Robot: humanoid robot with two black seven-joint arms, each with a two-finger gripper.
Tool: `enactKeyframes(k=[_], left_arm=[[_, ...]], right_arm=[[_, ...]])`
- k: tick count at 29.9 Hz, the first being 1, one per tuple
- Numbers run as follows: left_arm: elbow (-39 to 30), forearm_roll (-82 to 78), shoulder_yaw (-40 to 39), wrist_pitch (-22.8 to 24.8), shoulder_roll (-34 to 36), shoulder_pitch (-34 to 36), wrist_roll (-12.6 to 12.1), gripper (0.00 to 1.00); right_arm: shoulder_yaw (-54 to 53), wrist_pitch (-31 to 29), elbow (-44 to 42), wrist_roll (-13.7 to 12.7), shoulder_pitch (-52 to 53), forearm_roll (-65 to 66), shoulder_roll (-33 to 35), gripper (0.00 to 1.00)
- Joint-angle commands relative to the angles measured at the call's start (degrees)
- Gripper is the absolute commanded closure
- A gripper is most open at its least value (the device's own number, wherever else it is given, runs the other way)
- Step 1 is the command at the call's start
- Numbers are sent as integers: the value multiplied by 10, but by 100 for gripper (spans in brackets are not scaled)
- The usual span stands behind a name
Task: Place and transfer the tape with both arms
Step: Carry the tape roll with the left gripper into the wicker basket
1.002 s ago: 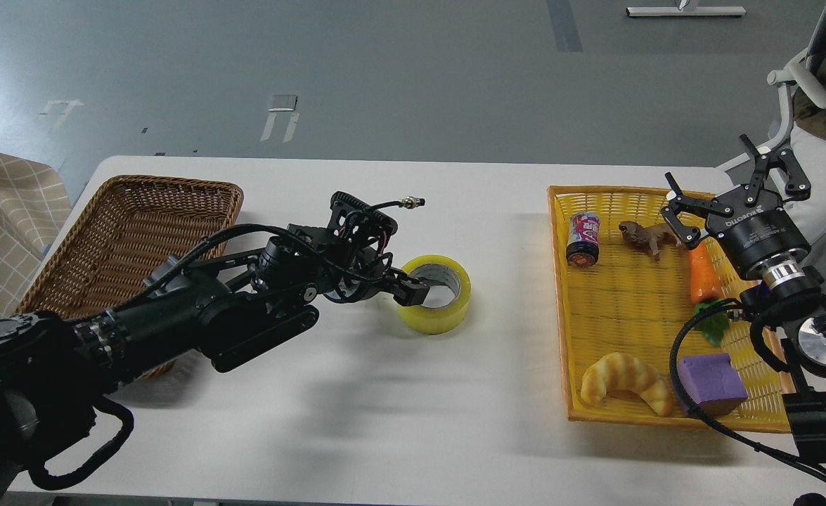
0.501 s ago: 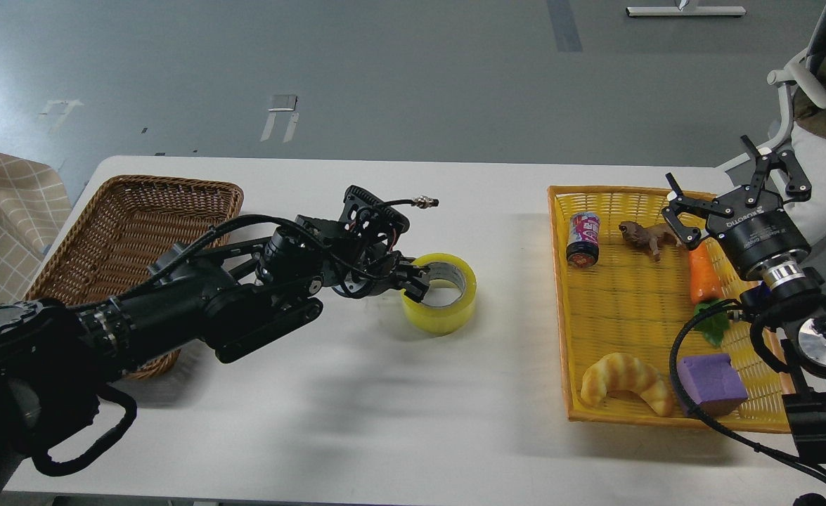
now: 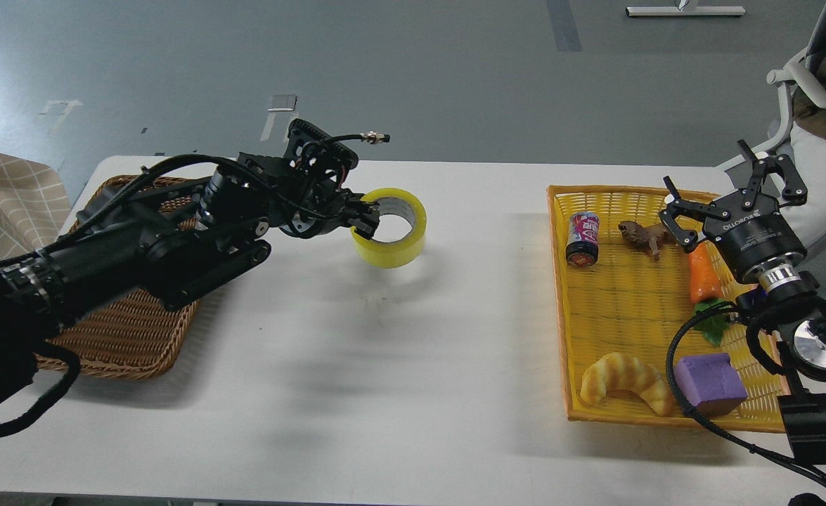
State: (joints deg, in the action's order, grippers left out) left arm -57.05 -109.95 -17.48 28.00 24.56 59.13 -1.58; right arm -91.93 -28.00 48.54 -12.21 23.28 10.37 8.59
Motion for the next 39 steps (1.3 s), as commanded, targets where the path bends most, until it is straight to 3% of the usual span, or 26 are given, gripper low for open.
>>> enactKeyframes(k=[1, 9, 17, 26, 39], left_arm=[[-1, 31, 0, 0, 49, 16, 3, 100], [-3, 40, 0, 0, 187, 41, 32, 100], [-3, 46, 2, 0, 283, 19, 43, 100], [0, 83, 2, 0, 333, -43, 44, 100], [7, 113, 1, 0, 328, -134, 44, 100]], right_arm=[[0, 0, 1, 0, 0, -1, -8, 1], [-1, 0, 3, 0, 1, -1, -12, 1], [0, 0, 2, 0, 1, -1, -20, 1], [5, 0, 2, -1, 1, -1, -23, 1], [6, 0, 2, -1, 1, -1, -25, 1]])
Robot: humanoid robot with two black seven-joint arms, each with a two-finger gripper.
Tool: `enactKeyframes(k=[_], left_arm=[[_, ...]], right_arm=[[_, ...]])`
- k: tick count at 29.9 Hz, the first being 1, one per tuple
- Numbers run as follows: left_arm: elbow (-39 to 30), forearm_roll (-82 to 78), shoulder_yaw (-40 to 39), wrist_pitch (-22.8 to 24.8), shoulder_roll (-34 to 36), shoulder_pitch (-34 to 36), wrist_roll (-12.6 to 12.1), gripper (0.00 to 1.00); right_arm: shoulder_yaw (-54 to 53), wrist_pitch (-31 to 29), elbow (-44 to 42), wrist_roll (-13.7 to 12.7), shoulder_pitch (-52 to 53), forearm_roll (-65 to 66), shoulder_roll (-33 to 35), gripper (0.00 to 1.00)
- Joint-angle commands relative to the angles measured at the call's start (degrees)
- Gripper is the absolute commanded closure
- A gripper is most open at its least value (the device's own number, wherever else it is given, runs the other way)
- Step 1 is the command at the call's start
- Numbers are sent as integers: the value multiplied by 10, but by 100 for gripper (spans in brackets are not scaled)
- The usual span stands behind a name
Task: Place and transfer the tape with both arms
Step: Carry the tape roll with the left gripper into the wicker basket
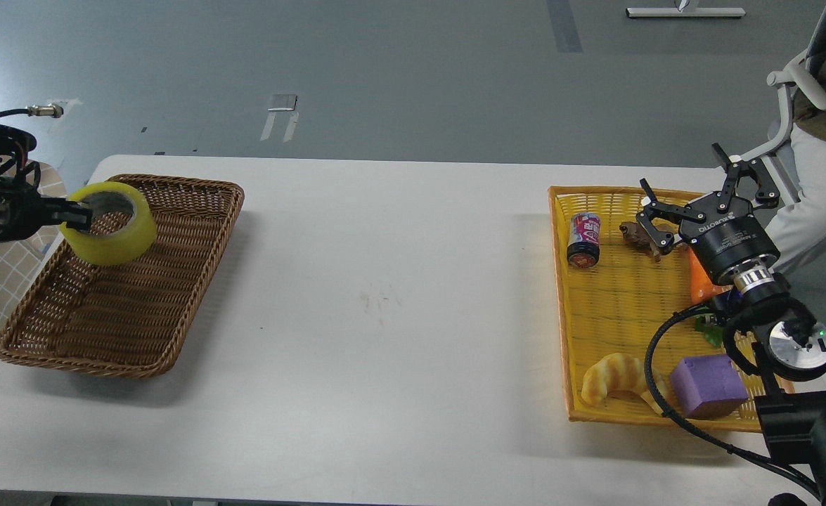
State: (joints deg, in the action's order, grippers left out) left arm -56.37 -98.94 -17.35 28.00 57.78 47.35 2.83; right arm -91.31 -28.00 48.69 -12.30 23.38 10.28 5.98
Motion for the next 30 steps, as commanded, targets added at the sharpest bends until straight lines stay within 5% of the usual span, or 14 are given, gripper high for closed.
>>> enactKeyframes(k=[1, 29, 30], left_arm=[[1, 3, -1, 0, -6, -23, 0, 100], [20, 78, -1, -22, -24, -45, -10, 100], [20, 85, -1, -22, -24, -45, -12, 95]], right_arm=[[0, 0, 0, 0, 0, 0, 1, 1], [0, 0, -2, 0, -1, 0, 1, 1], [0, 0, -2, 0, -1, 1, 1, 1]])
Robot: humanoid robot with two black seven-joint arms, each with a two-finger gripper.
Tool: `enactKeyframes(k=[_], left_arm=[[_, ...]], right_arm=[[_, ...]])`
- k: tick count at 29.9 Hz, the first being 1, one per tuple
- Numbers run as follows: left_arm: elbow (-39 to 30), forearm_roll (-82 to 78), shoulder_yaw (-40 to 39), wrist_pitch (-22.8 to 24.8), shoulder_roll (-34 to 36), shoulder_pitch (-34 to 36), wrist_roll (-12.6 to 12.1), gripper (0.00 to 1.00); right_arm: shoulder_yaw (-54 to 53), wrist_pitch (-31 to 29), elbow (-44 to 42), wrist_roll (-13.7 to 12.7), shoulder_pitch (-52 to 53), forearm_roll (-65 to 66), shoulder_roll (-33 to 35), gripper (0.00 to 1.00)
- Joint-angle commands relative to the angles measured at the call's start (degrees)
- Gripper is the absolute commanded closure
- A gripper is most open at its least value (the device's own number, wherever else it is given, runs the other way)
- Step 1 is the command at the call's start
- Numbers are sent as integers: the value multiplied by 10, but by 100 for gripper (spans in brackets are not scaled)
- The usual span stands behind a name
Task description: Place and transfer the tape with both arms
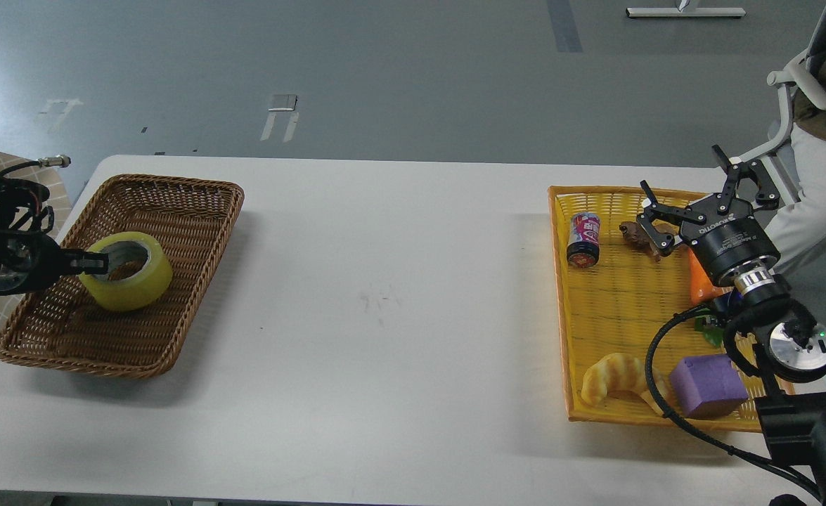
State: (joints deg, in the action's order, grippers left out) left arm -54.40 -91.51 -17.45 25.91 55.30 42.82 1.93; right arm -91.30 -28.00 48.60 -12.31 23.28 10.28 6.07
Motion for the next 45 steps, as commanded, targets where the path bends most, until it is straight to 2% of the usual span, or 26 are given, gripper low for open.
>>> enactKeyframes(k=[1, 2, 3, 5, 6, 7, 11, 18, 25, 30, 35, 45], left_arm=[[0, 16, 0, -1, 1, 0, -5, 89], [-1, 23, 0, -1, 1, 0, -10, 79], [-1, 23, 0, -1, 1, 0, -10, 79], [-1, 36, 0, 0, 2, 0, -13, 59], [-1, 38, 0, 0, 2, 0, -12, 53], [-2, 42, 0, 0, 3, 0, -12, 39], [-8, 68, -1, 0, 9, 1, -11, 26], [-12, 155, -10, 8, 23, 15, -3, 21], [-23, 303, -11, 21, 35, 103, 36, 17], [-23, 457, -13, 21, 24, 158, 38, 12], [-20, 606, -23, 21, -24, 173, 38, 3], [5, 739, -143, 21, -156, 139, 40, 2]], right_arm=[[1, 0, -1, 0, 0, 1, 0, 1], [0, 0, -1, 0, 0, 0, 0, 1], [0, 0, -1, 0, 0, 0, 0, 1], [0, 0, -1, 0, 0, 0, 1, 1], [0, 0, -1, 0, 0, 0, 1, 1], [-1, 0, -1, 0, 0, 0, 1, 1], [-1, 0, 0, 0, 0, 0, 1, 1], [0, 0, 0, -1, 0, 1, 1, 1], [0, 0, 4, -2, 1, 1, 1, 1], [1, 0, 7, -3, 6, 3, 6, 1], [1, 0, 8, -4, 19, 8, 8, 1], [21, 0, 4, -7, 73, 14, 38, 1]])
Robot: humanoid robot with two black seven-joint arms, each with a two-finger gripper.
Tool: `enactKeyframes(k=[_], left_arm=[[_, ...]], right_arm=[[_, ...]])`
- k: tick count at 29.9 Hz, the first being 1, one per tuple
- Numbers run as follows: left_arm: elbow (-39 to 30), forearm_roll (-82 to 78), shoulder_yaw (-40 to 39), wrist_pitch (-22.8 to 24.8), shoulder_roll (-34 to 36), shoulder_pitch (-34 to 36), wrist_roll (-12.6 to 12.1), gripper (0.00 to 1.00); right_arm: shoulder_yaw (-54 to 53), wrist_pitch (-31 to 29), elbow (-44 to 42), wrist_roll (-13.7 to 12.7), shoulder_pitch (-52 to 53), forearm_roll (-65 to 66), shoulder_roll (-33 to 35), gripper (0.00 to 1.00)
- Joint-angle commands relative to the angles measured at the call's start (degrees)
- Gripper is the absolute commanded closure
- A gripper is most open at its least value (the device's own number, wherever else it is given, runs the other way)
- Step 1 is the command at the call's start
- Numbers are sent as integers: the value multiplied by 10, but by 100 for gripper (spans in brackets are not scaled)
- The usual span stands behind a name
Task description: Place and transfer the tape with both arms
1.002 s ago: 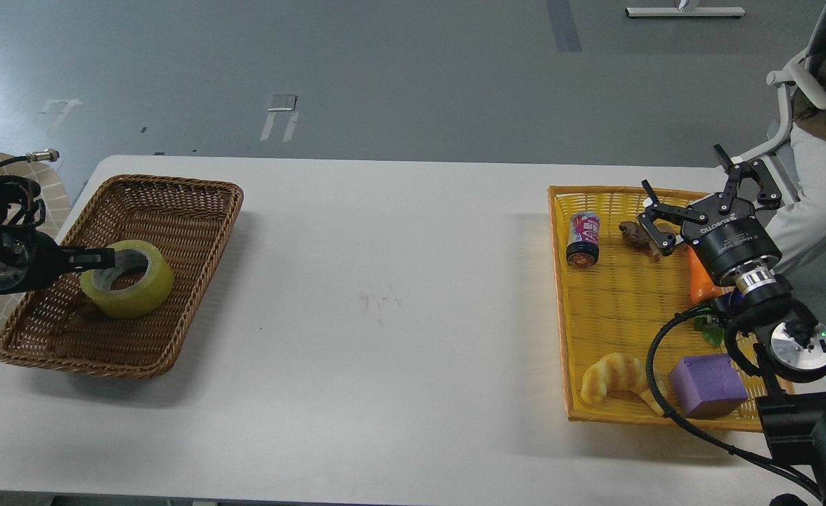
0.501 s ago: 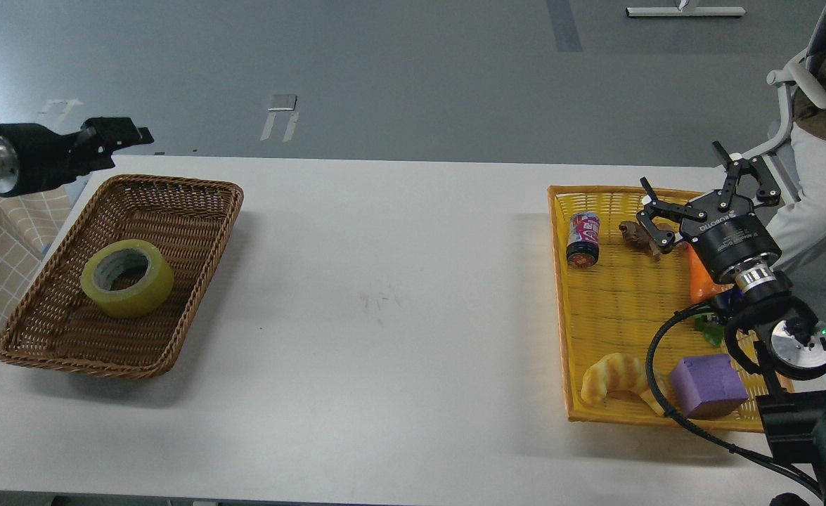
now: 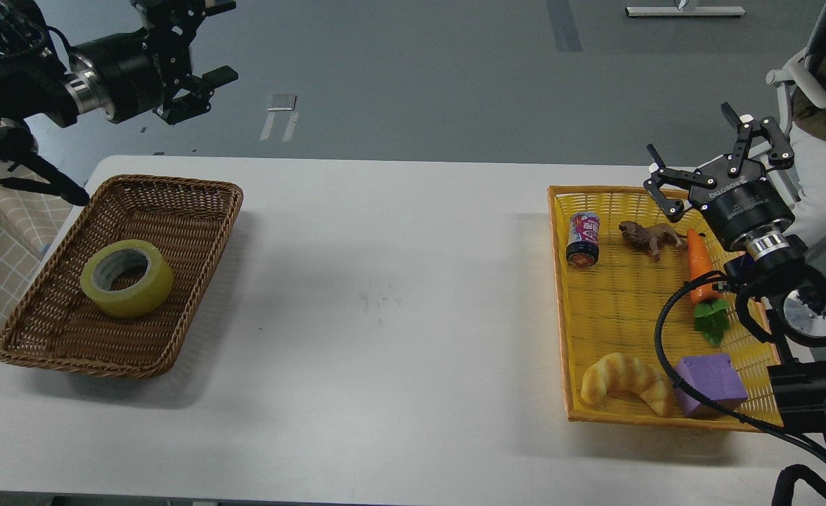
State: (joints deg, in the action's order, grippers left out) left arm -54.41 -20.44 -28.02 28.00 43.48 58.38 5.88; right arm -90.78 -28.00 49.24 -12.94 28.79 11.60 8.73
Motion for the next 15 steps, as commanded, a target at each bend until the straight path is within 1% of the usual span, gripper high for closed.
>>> enactKeyframes(k=[1, 4, 6, 10, 15], left_arm=[[5, 35, -48, 0, -46, -23, 1, 2], [5, 56, -92, 0, -77, -47, 0, 2], [5, 58, -134, 0, -111, -66, -1, 2], [5, 59, -172, 0, -145, -89, -1, 2], [5, 59, -233, 0, -208, -128, -1, 2]], right_arm=[[22, 0, -4, -1, 24, 1, 13, 1], [40, 0, -6, -1, 40, 1, 20, 1], [57, 0, -8, -1, 55, 7, 21, 1], [63, 0, -15, -1, 70, 16, 20, 1], [89, 0, -28, -1, 100, 32, 21, 1]])
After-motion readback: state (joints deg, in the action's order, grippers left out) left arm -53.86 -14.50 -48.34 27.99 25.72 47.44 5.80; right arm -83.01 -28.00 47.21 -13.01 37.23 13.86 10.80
